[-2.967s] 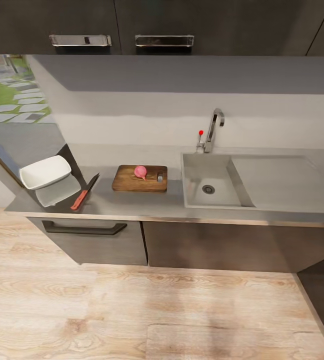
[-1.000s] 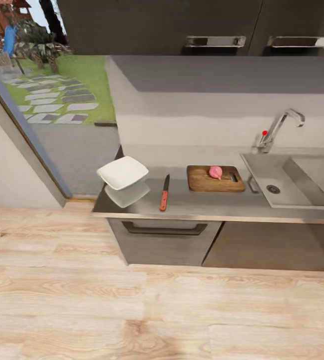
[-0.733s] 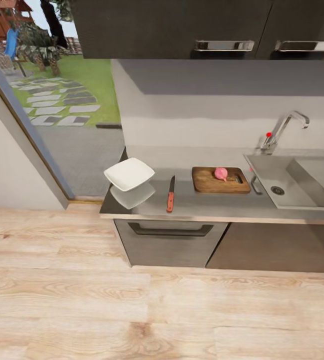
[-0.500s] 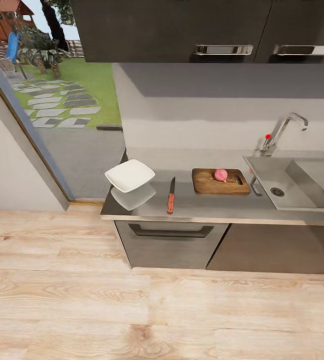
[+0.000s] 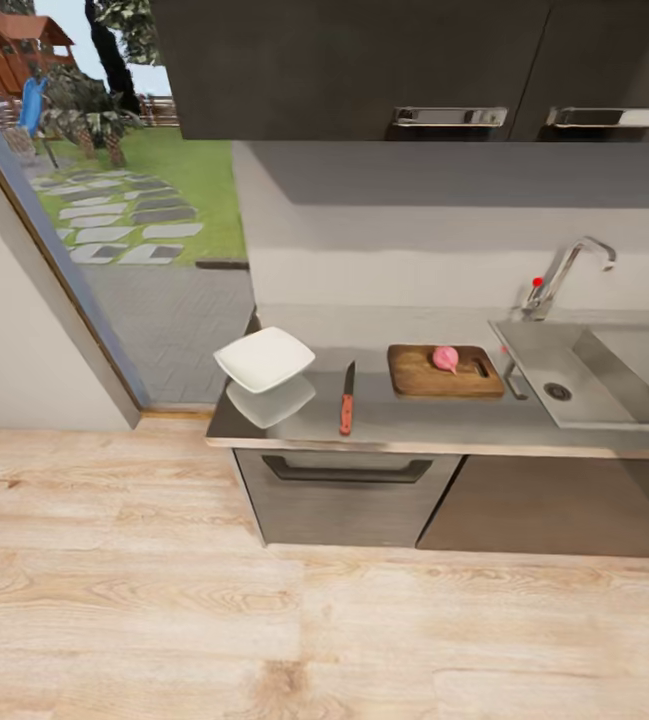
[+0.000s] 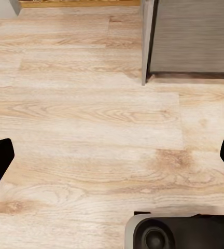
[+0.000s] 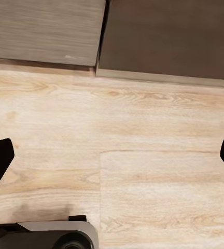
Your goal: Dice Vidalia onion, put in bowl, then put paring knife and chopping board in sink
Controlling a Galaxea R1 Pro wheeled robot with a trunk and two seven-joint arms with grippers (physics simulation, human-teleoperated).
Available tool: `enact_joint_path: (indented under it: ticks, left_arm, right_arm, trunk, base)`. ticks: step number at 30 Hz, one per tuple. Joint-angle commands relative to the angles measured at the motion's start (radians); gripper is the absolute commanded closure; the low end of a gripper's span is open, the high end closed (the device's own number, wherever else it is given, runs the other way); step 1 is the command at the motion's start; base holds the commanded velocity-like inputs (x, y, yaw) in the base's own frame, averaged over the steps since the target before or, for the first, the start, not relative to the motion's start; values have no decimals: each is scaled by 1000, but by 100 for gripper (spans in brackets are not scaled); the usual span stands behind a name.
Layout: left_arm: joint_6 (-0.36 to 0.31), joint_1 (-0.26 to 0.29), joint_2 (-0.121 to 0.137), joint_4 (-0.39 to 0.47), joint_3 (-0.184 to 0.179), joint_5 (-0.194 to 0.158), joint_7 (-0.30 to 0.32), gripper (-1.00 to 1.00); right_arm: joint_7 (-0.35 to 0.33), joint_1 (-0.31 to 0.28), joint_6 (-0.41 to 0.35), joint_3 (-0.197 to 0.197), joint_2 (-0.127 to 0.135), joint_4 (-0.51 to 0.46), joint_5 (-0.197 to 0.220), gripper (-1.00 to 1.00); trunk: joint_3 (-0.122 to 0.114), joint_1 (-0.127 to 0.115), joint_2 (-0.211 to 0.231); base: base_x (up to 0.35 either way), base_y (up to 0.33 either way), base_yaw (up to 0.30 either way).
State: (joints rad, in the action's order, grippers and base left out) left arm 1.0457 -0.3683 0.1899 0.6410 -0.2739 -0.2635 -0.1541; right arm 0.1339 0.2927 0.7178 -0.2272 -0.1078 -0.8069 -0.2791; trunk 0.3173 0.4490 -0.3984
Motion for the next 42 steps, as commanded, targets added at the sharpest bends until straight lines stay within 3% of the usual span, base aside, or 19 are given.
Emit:
enact_joint_path:
  ticks: [1, 12, 42]
  left_arm:
    - [1, 0, 2, 2, -8, -3, -10, -100]
    - [1, 0, 2, 0, -8, -3, -10, -100]
    - [1, 0, 2, -14, -8, -3, -10, -100]
  right_arm:
    - [6, 0, 0, -3, -1, -1, -11, -100]
    - [6, 0, 1, -3, -1, -1, -11, -100]
    - [6, 0, 6, -3, -1, -1, -11, -100]
  trunk:
    - [0, 1, -2]
    - [-17, 1, -2]
    - [-64, 1, -2]
  base:
    - [167, 149, 0]
    - [159, 129, 0]
    - [4, 28, 0]
